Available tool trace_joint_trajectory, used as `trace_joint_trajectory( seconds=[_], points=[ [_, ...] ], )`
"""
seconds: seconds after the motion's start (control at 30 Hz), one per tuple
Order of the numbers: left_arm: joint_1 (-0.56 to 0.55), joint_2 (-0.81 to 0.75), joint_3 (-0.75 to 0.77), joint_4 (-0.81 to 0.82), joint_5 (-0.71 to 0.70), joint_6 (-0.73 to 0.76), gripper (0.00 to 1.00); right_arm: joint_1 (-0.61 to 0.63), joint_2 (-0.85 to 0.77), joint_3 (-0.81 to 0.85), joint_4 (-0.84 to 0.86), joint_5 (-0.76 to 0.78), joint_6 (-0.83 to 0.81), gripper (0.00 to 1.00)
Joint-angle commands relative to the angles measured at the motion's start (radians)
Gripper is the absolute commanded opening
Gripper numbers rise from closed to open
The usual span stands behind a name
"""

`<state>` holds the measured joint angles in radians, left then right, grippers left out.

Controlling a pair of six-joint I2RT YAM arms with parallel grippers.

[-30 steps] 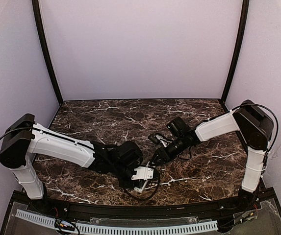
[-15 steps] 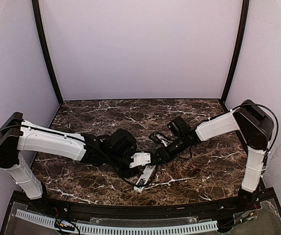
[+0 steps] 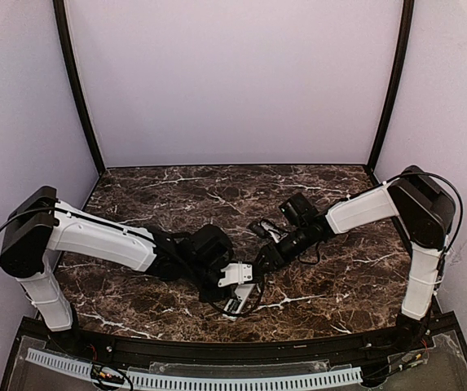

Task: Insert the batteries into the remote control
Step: Press the battery in the battery compartment.

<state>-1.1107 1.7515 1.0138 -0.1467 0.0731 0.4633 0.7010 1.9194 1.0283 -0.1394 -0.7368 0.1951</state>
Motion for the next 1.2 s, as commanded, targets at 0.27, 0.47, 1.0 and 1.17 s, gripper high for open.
trace_joint_trajectory(
  seconds=[0.27,0.47,1.0,1.17],
  points=[
    [-0.009,0.054,0.05,-0.088,-0.006,0.033,0.37,-0.017,-0.01,-0.022,-0.038,0.027,-0.014,0.49],
    [-0.026,0.082,0.064,-0.157,-0.01,0.062,0.37,-0.02,-0.013,-0.028,-0.037,0.028,-0.016,0.49],
    [-0.031,0.05,0.088,-0.165,-0.046,0.045,0.38,-0.026,-0.026,-0.039,-0.032,0.023,-0.013,0.48],
    [-0.021,-0.017,0.123,-0.124,-0.107,0.008,0.4,-0.027,-0.034,-0.037,-0.032,0.023,-0.009,0.48]
  ],
)
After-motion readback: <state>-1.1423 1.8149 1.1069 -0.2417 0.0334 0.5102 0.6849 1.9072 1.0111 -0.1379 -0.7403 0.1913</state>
